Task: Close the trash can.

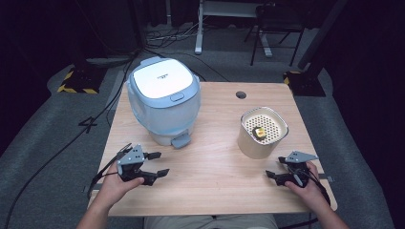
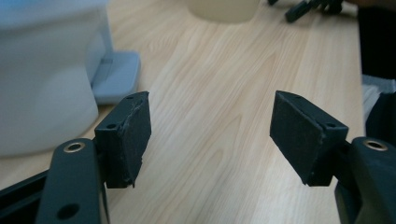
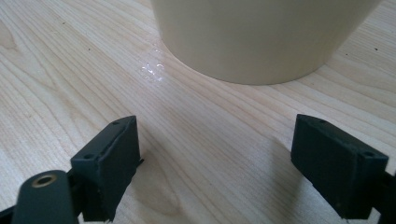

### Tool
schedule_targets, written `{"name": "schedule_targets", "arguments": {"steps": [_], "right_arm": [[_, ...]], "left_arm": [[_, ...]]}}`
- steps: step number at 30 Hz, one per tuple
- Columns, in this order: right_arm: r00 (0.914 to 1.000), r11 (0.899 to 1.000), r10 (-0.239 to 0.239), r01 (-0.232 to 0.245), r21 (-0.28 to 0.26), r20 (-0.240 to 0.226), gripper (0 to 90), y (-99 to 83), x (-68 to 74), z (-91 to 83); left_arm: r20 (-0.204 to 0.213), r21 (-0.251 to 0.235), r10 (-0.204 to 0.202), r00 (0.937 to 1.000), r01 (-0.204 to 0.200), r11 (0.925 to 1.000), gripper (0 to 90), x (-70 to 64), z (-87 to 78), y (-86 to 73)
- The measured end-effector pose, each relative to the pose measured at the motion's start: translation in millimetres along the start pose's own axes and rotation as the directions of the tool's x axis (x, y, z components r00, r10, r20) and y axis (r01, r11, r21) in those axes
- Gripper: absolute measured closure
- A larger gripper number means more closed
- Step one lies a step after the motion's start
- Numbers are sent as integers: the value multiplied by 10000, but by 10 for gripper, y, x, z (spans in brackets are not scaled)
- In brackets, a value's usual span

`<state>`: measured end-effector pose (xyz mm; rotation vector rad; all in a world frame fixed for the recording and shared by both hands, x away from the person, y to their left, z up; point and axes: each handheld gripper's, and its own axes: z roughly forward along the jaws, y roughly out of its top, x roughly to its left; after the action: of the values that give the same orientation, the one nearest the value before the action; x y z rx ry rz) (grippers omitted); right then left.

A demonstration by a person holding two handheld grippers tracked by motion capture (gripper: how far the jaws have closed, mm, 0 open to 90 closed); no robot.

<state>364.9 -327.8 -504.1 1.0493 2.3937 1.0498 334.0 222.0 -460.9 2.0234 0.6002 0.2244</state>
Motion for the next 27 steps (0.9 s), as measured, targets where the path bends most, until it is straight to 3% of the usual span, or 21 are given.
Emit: {"name": "schedule_targets", "arguments": {"steps": [9, 13, 15, 17, 19, 21, 27], "right_arm": [[10000, 10000, 2, -2, -1, 5, 159, 0, 1, 0], [10000, 10000, 1, -1, -1, 6, 158, 0, 1, 0], [10000, 10000, 2, -2, 0, 6, 158, 0, 1, 0], [10000, 10000, 6, -6, 1, 6, 158, 0, 1, 0], [10000, 10000, 1, -1, -1, 6, 158, 0, 1, 0], [10000, 10000, 5, -5, 2, 5, 159, 0, 1, 0], [10000, 10000, 6, -6, 3, 5, 158, 0, 1, 0]], "left_arm": [[-283, 700, -543, 9981, 561, 9960, 277, 61, 144, -231], [-665, 1494, -500, 9965, 595, 9870, 272, 64, 224, -307], [-812, 2057, -384, 9960, 545, 9771, 263, 53, 263, -321], [-852, 2317, -311, 9959, 502, 9715, 251, 49, 279, -318], [-967, 2347, -358, 9947, 578, 9703, 250, 45, 281, -320], [-1307, 2509, 28, 9914, 303, 9675, 242, 41, 287, -324], [-1455, 2562, -101, 9893, 475, 9654, 191, 50, 294, -321]]}}
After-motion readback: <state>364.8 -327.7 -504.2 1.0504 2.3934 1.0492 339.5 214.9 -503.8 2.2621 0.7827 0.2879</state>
